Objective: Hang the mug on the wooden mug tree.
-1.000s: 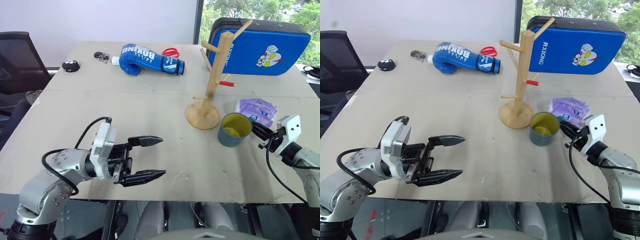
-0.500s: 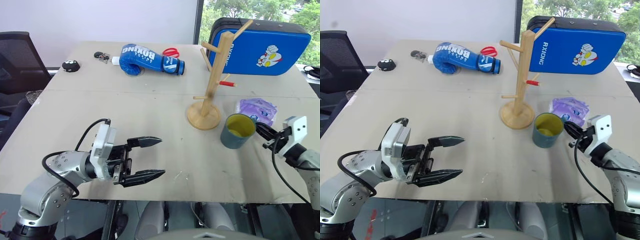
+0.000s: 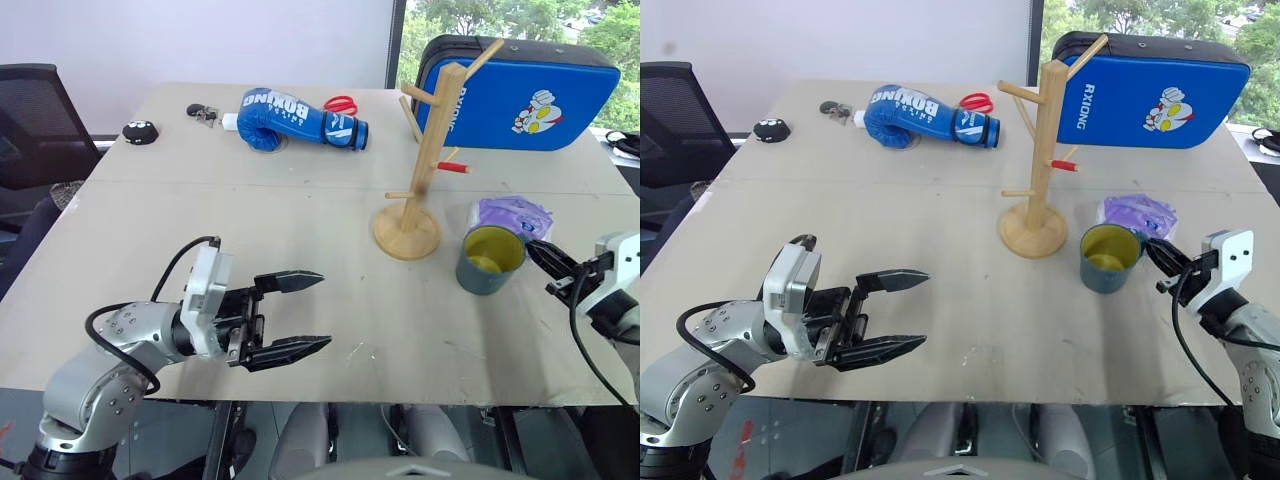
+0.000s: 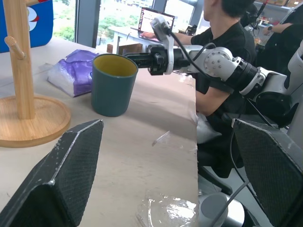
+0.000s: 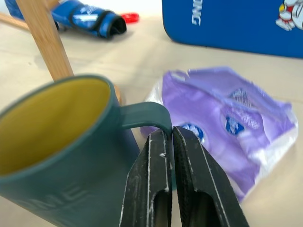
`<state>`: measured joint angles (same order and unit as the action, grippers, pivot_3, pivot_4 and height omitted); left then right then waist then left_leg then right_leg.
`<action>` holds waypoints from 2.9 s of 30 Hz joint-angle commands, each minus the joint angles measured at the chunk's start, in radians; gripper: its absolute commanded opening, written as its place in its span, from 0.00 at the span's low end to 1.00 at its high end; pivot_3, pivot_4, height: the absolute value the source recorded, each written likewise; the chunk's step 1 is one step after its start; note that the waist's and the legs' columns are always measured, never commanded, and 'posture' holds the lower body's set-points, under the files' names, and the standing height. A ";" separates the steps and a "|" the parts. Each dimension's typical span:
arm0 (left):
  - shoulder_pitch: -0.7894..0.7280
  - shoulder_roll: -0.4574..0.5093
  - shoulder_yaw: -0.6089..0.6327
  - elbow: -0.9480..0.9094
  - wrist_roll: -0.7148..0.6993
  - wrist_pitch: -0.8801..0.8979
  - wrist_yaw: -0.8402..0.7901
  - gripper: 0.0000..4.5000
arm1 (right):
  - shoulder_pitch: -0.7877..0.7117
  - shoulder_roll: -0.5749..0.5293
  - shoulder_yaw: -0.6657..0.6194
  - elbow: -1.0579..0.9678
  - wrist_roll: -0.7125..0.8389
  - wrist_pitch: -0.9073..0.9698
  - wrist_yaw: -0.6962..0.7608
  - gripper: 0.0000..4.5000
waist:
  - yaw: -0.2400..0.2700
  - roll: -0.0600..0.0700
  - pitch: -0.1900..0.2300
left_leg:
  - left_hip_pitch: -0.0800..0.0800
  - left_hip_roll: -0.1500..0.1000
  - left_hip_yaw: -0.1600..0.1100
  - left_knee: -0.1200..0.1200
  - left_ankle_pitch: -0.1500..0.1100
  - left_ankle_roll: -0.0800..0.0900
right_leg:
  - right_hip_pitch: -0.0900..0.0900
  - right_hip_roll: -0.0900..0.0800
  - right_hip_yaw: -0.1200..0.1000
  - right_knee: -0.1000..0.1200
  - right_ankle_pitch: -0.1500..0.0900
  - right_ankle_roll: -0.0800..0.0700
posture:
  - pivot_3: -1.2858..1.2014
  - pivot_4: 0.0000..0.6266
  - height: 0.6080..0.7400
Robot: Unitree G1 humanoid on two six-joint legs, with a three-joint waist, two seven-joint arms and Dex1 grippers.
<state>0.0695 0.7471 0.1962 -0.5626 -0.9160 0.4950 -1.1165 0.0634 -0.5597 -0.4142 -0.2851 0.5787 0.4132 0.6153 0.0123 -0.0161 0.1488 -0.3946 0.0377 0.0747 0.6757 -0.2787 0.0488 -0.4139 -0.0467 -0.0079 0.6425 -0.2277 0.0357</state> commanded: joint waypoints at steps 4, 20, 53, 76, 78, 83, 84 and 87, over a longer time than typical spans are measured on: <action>-0.031 -0.011 -0.005 -0.006 -0.012 -0.001 0.005 1.00 | -0.006 -0.017 -0.037 -0.037 0.023 0.003 -0.009 0.03 | 0.000 0.000 0.000 | 0.000 0.000 0.000 0.000 0.000 0.000 | 0.000 0.000 0.000 0.000 0.000 0.000 | 0.52 0.24 1.00; -0.056 -0.003 -0.008 -0.017 -0.013 0.024 0.022 1.00 | -0.029 -0.024 0.066 0.109 -0.114 -0.099 0.040 0.59 | -0.001 0.000 0.000 | 0.000 0.000 0.000 0.000 0.000 0.000 | 0.000 0.000 0.000 0.000 0.000 0.000 | 0.52 0.24 1.00; 0.013 -0.045 0.144 0.062 -0.083 -0.024 -0.006 1.00 | -0.346 -0.226 0.116 -0.216 0.022 0.233 -0.004 0.02 | -0.007 0.002 0.002 | 0.000 0.000 0.000 0.000 0.000 0.000 | -0.001 0.000 0.000 0.000 0.000 0.000 | 0.52 0.24 1.00; 0.031 -0.088 0.142 -0.048 -0.118 -0.017 0.161 1.00 | -0.801 -0.263 0.442 0.077 -0.144 0.307 0.118 0.58 | 0.000 0.000 0.003 | -0.003 0.000 -0.001 0.000 0.000 0.000 | -0.002 -0.001 -0.001 -0.002 0.000 0.000 | 0.52 0.24 1.00; 0.034 -0.092 0.142 -0.048 -0.121 -0.018 0.174 1.00 | -0.765 -0.274 0.389 0.026 -0.099 0.332 0.138 0.58 | 0.000 0.000 0.003 | -0.004 0.000 -0.001 0.000 0.000 0.000 | -0.002 -0.001 -0.001 -0.002 0.000 0.000 | 0.52 0.24 1.00; 0.049 -0.087 0.127 -0.034 -0.081 -0.023 0.180 1.00 | -0.609 -0.320 0.210 -0.109 0.024 0.379 0.185 0.58 | 0.003 0.000 0.003 | -0.005 0.000 -0.002 -0.001 0.000 0.000 | -0.002 -0.002 -0.003 -0.003 0.001 0.001 | 0.52 0.24 1.00; 0.052 -0.086 0.126 -0.030 -0.082 -0.020 0.178 1.00 | -0.579 -0.331 0.178 -0.130 0.042 0.384 0.193 0.58 | 0.003 0.000 0.003 | -0.005 0.000 -0.002 -0.001 0.000 0.000 | -0.002 -0.002 -0.003 -0.003 0.001 0.001 | 0.52 0.24 1.00; 0.059 -0.077 0.126 0.000 -0.056 -0.015 0.185 1.00 | -0.424 -0.361 0.042 -0.196 0.078 0.380 0.224 0.58 | 0.001 0.000 0.003 | -0.004 0.000 -0.002 -0.001 0.000 0.000 | -0.001 -0.002 -0.003 -0.003 0.000 0.000 | 0.52 0.24 1.00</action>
<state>0.1214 0.6617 0.3063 -0.5644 -0.9799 0.4880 -0.9322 -0.3906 -0.9024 -0.2867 -0.4299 0.6288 0.7974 0.8204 0.0135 -0.0162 0.1521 -0.3985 0.0376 0.0728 0.6745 -0.2792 0.0492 -0.4152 -0.0483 -0.0104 0.6395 -0.2276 0.0356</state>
